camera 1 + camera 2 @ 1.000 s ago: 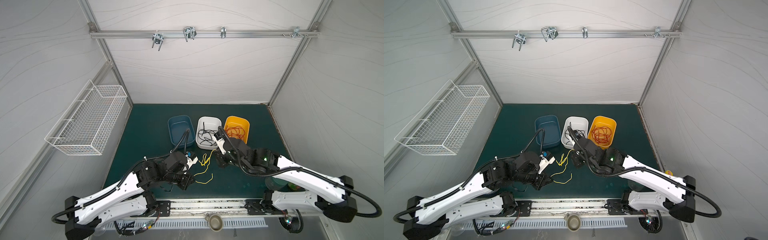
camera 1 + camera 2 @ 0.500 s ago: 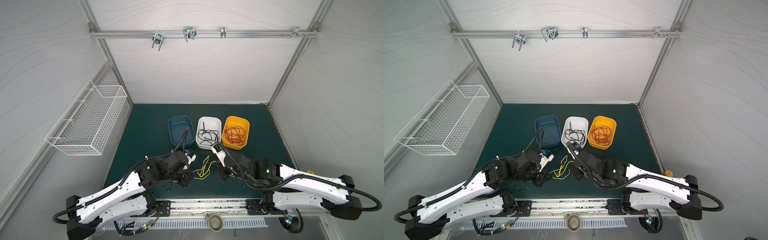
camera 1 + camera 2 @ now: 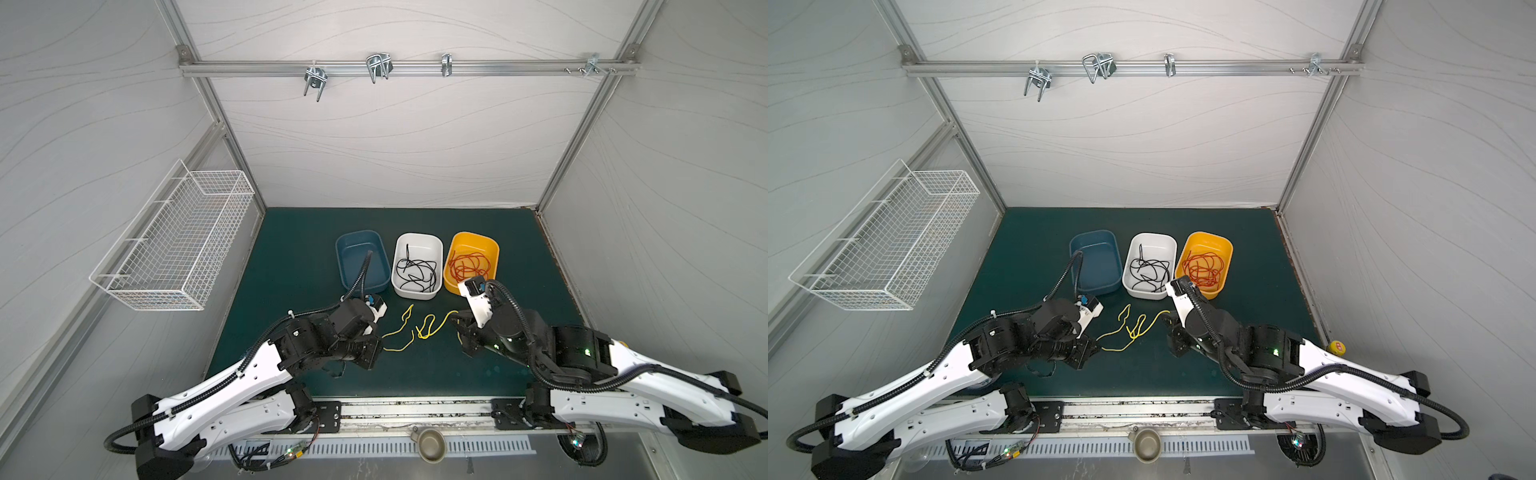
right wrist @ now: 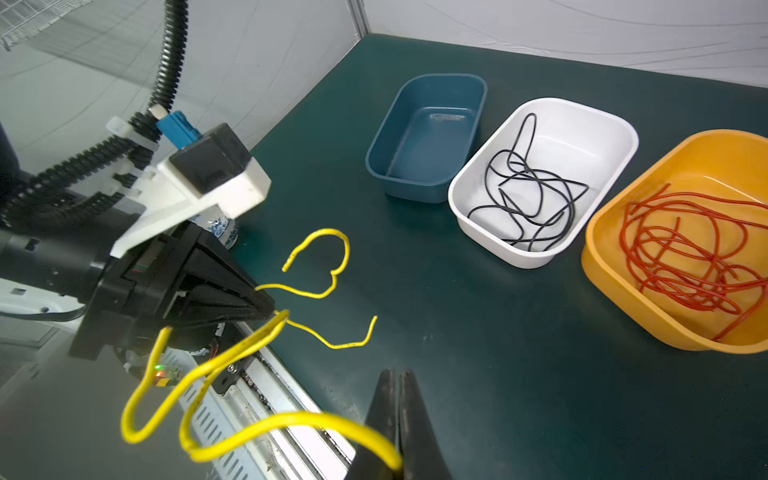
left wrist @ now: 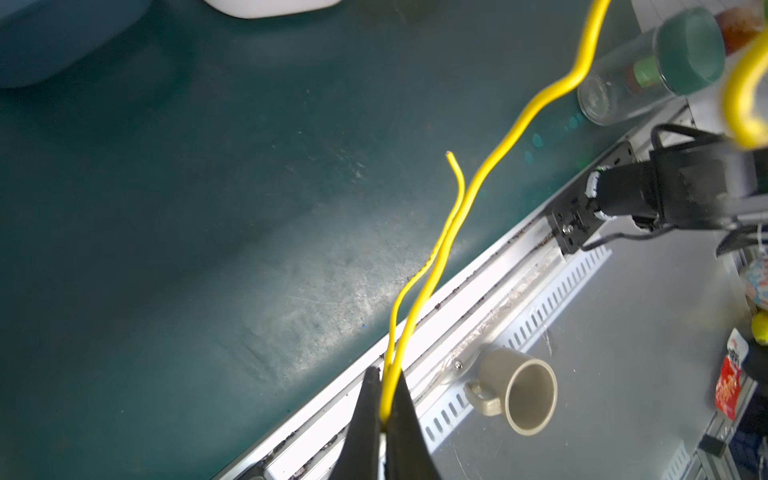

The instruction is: Untangle the cables

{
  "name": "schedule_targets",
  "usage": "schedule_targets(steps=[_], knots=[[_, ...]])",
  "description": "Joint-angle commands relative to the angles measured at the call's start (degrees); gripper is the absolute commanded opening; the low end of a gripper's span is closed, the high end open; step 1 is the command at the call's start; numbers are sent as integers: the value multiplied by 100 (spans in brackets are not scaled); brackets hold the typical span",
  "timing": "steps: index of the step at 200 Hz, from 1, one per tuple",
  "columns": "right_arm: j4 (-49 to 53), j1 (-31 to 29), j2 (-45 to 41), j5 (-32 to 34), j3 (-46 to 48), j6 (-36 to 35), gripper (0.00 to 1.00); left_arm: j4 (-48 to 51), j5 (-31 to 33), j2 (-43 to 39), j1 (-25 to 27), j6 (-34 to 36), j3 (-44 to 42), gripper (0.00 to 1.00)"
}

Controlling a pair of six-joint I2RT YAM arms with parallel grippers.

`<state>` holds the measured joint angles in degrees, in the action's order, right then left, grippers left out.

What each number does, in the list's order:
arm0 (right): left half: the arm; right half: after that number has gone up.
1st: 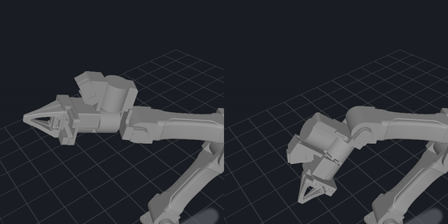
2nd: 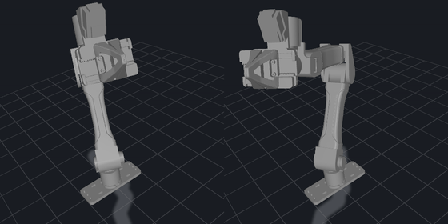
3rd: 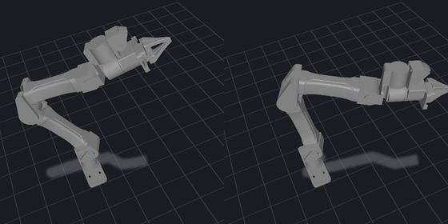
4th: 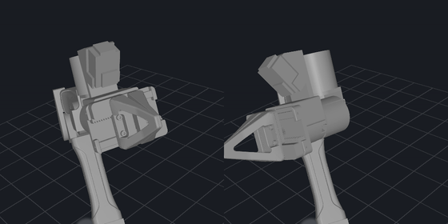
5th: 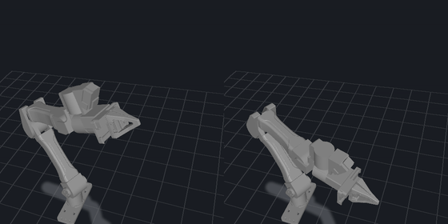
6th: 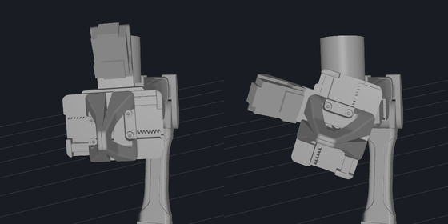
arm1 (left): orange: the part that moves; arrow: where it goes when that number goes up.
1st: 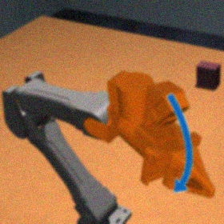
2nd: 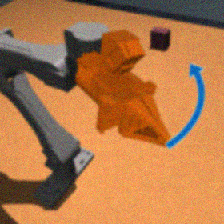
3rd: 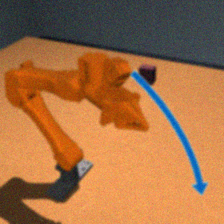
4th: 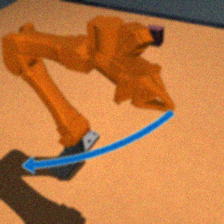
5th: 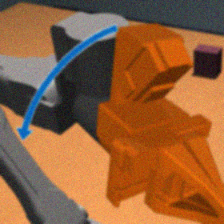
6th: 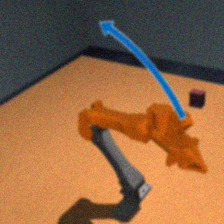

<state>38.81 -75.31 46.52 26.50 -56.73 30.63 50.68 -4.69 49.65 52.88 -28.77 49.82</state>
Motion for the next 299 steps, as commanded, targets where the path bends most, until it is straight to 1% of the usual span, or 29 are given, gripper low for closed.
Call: schedule_targets(steps=[1, 19, 40, 86, 105, 131, 178, 200, 217, 243, 271, 299], knots=[[425, 4, -63, 307, 58, 197, 0, 99, 95, -38, -436, -58, 333, 0], [388, 4, -155, 288, 245, 284, 0, 125, -20, -69, -913, -3, 494, 0], [380, 7, -197, 282, 461, 361, 0, 194, -98, 94, -1399, 135, 768, 0], [312, -5, -358, 101, 960, 496, 0, 112, -346, 870, -2351, 411, 1366, 0], [215, -13, -498, 11, 1195, 575, 0, 2, -425, 1345, -2637, 469, 1641, 0], [257, -43, -707, 48, 1423, 674, 0, -100, -375, 2076, -2853, 572, 1984, 0], [303, -113, -985, -75, 1734, 832, 0, -136, -489, 3484, -3375, 754, 2614, 0], [397, -282, -1056, -21, 1829, 992, 0, 10, -626, 4192, -3587, 803, 3006, 0], [475, -439, -1093, 96, 1915, 1115, 0, 60, -547, 4619, -3640, 872, 3252, 0], [531, -646, -1060, 266, 2023, 1276, 0, 88, -382, 5081, -3738, 884, 3461, 0], [501, -873, -937, 369, 2087, 1357, 0, 23, -395, 5414, -3885, 820, 3537, 0], [598, -1073, -820, 584, 2044, 1399, 0, 73, -343, 5764, -3908, 829, 3729, 0]])
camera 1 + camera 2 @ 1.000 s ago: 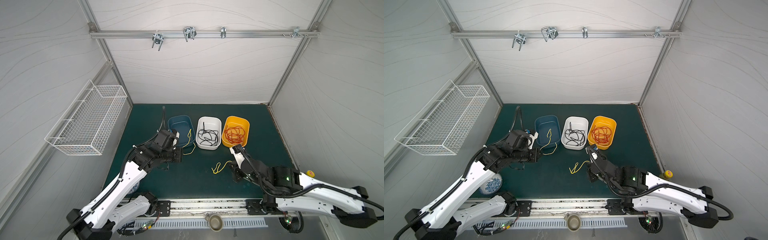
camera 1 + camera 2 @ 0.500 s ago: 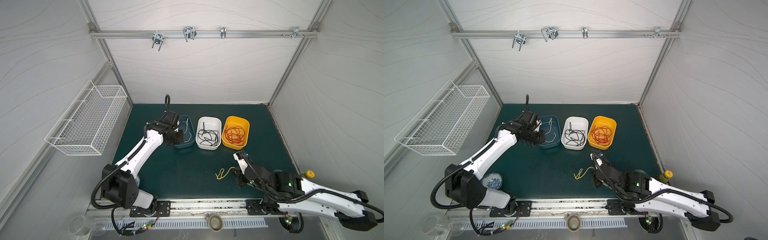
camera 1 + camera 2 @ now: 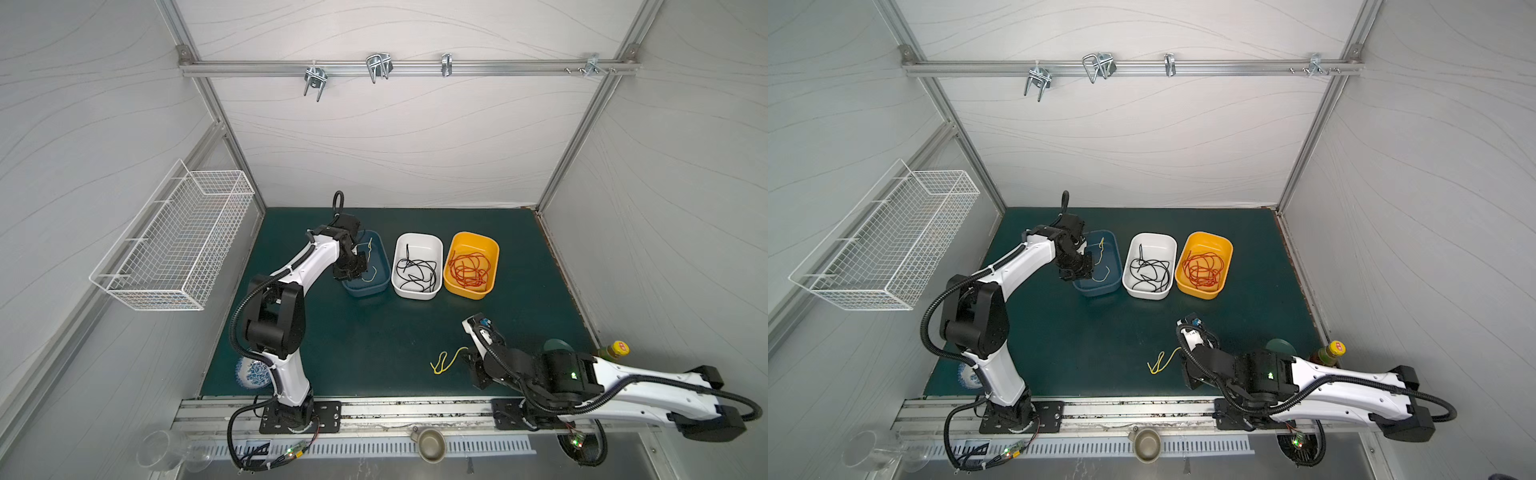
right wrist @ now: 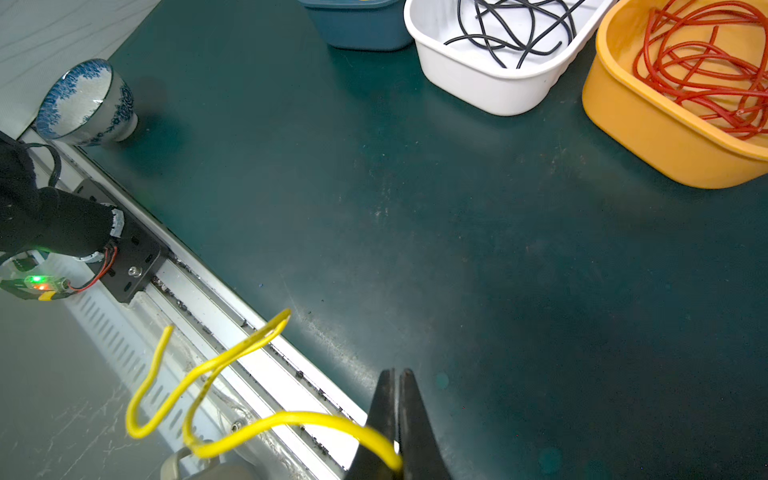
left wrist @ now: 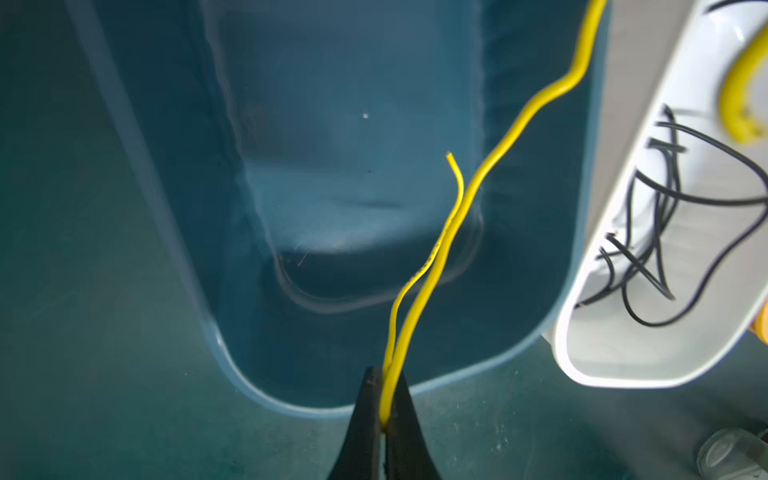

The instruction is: Untangle the cables

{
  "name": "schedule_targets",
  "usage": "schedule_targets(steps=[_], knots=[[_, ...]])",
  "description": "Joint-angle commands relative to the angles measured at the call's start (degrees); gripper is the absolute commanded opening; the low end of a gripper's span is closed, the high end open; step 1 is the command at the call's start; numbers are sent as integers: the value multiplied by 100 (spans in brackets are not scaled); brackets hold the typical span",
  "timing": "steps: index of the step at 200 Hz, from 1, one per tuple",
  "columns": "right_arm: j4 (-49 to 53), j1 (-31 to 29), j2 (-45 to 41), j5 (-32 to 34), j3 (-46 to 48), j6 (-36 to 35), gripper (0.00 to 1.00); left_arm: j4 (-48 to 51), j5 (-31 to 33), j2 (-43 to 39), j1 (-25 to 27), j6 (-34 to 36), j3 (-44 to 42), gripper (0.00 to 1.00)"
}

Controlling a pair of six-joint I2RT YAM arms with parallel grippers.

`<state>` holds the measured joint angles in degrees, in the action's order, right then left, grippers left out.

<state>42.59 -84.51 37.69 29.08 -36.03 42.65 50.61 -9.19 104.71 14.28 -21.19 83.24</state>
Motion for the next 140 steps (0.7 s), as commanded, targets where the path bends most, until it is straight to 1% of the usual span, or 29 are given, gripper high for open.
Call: schedule_targets(steps=[1, 60, 140], knots=[[226, -162, 72, 331, -22, 194, 0, 89, 104, 273, -48, 66, 400, 0], [452, -250, -46, 459, -112, 179, 0, 156, 173, 746, -65, 10, 638, 0], [652, -251, -187, 542, -248, 90, 0, 315, 269, 961, -66, -30, 834, 0]])
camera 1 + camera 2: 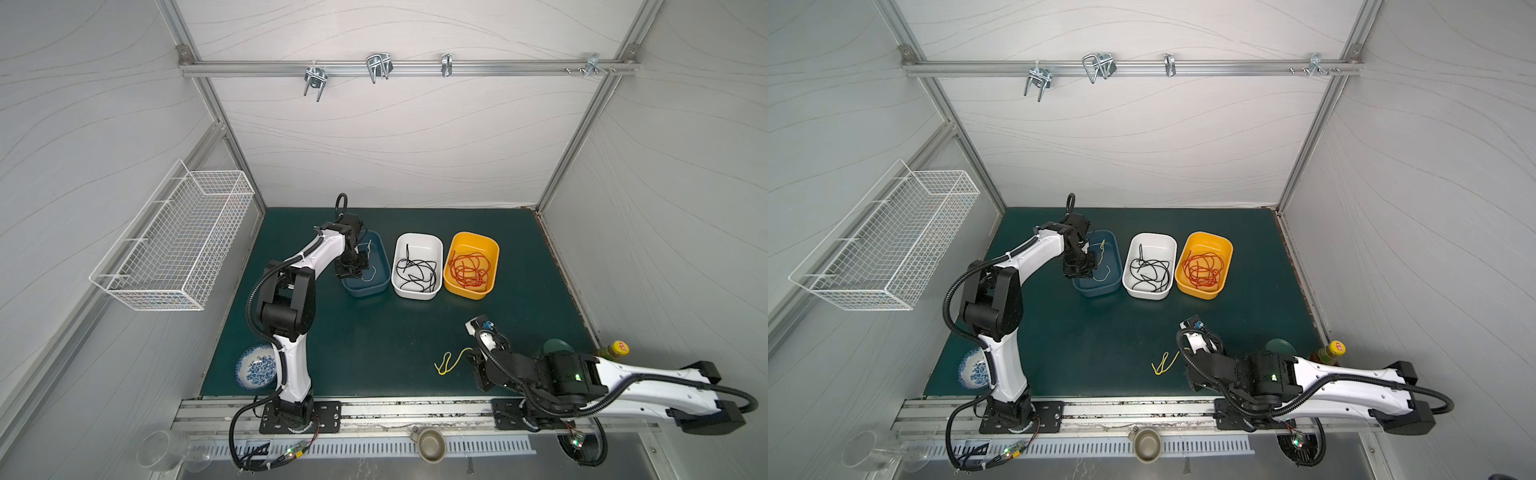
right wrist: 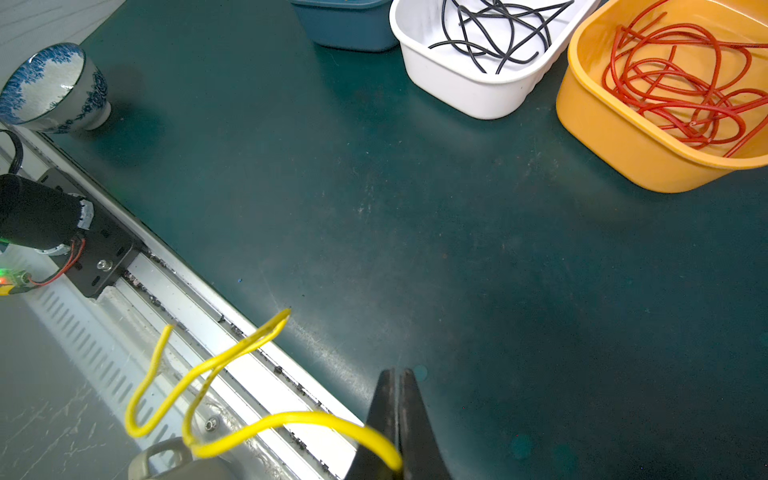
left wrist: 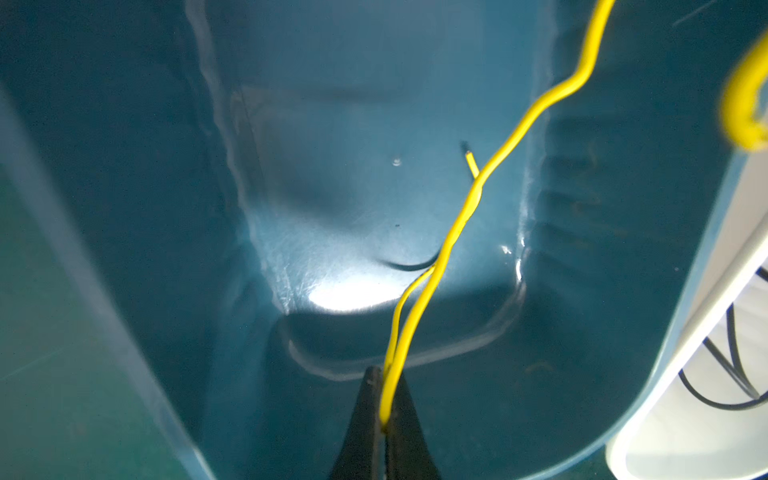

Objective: Untangle the cables
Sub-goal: 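Lower the yellow wire into the teal tub, open the left gripper and withdraw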

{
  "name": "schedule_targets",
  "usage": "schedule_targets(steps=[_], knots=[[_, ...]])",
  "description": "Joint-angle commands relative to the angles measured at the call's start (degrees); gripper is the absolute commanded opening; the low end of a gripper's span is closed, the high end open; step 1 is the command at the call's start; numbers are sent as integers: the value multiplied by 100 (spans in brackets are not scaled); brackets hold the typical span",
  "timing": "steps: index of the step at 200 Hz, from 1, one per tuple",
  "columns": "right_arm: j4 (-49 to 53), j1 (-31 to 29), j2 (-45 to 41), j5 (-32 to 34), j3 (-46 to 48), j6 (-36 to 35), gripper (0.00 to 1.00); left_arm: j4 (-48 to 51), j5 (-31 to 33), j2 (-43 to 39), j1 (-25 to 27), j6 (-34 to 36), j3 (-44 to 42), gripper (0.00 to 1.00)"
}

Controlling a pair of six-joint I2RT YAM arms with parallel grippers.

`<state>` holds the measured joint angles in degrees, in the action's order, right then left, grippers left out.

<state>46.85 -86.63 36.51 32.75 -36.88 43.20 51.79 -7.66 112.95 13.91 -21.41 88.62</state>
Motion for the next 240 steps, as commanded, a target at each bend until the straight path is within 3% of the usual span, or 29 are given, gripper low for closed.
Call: schedule_targets(steps=[1, 36, 151, 240], knots=[[227, -43, -72, 177, -166, 37, 0, 203, 116, 139, -29, -6, 301, 0], [210, -39, -92, 179, -204, -18, 0, 326, 137, 169, -28, -8, 406, 0], [293, -56, -73, 115, -315, 31, 0, 726, 117, 228, -28, 23, 766, 18], [316, -131, -39, 153, -294, 107, 0, 1204, 132, -127, -28, 71, 1520, 30]])
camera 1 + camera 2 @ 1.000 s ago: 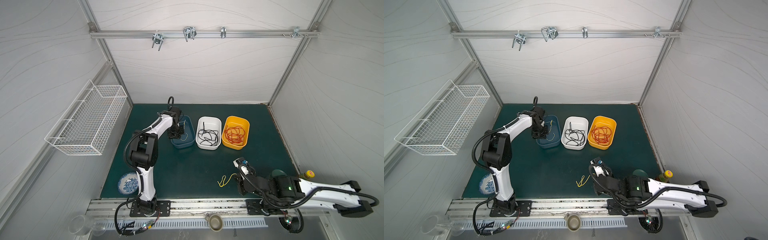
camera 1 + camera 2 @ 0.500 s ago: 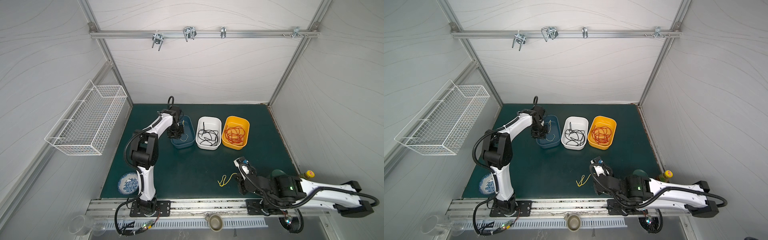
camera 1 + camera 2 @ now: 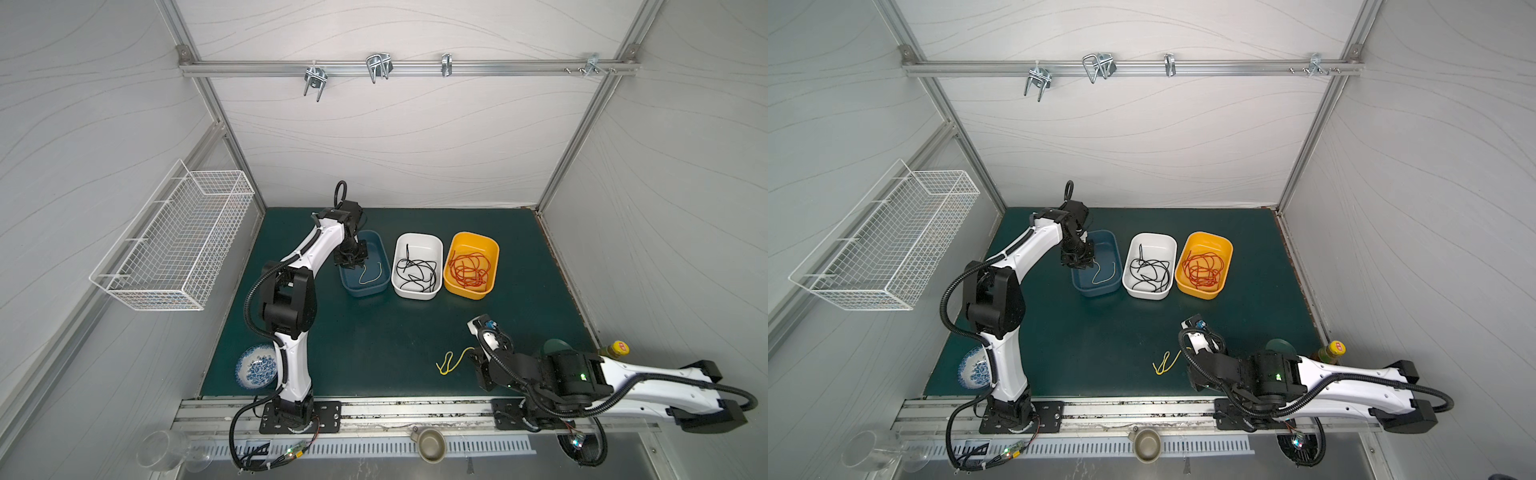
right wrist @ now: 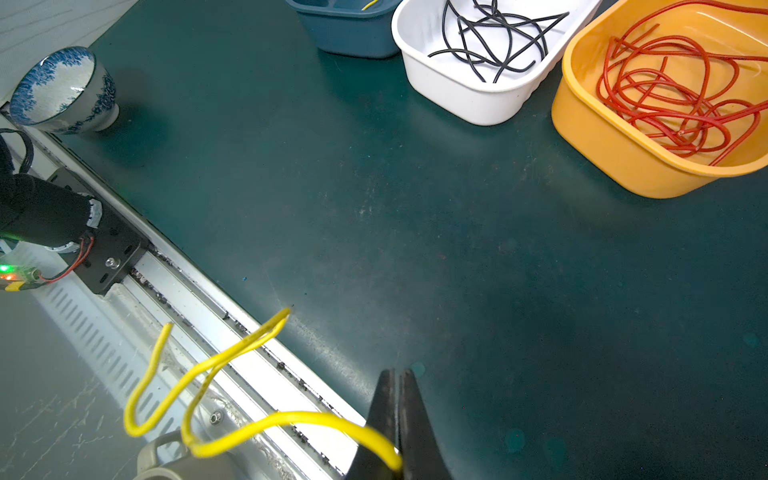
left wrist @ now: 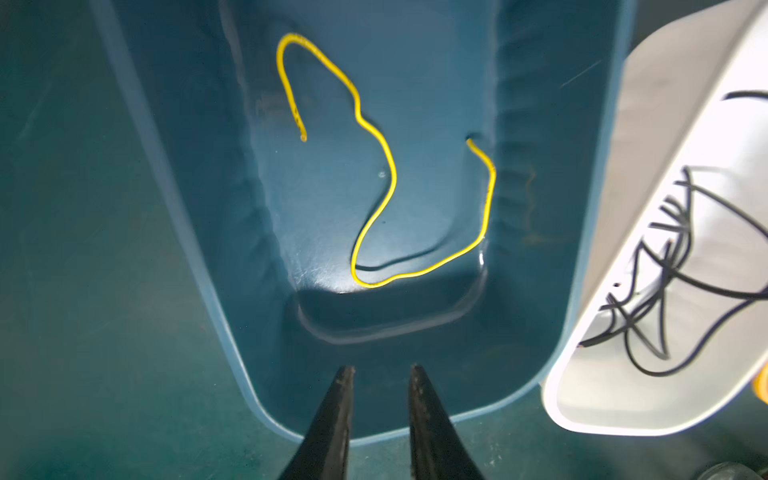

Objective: Untangle the cables
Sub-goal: 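Lower the yellow wire into the teal tub, open the left gripper and withdraw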

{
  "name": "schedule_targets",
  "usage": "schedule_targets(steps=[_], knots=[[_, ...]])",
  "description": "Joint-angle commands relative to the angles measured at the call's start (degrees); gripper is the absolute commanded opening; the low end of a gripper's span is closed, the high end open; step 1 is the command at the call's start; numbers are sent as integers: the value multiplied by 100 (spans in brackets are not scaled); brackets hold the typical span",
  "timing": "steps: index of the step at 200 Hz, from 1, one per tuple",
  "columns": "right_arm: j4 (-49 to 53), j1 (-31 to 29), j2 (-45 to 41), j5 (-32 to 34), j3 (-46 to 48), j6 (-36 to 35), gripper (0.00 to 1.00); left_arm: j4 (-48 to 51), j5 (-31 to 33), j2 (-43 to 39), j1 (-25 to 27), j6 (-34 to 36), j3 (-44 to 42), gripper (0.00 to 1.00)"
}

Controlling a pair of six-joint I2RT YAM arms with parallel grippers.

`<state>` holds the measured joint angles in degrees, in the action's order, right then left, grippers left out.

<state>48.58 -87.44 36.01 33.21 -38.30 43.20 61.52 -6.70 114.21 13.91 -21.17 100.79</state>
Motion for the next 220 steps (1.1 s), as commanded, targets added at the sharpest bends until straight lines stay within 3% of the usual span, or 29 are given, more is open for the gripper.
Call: schedule_targets(steps=[1, 67, 82, 95, 173, 220], knots=[[143, -47, 16, 111, -156, 117, 0, 230, 32, -265, -29, 45, 306, 31], [75, -45, 160, 82, -166, 110, 0, 288, -339, -1521, -28, -129, 362, 58], [23, -50, 187, 66, -145, 110, 0, -8, -221, -2082, -29, -261, -71, 75], [-7, -48, 213, 64, -145, 109, 0, -348, -140, -2641, -29, -315, -560, 99], [-144, -46, 293, 40, -87, 96, 0, -1266, 983, -5548, 15, -309, -3259, 100], [-273, -46, 453, 98, -104, 59, 0, -2024, 1242, -7041, 22, -109, -4671, 100]])
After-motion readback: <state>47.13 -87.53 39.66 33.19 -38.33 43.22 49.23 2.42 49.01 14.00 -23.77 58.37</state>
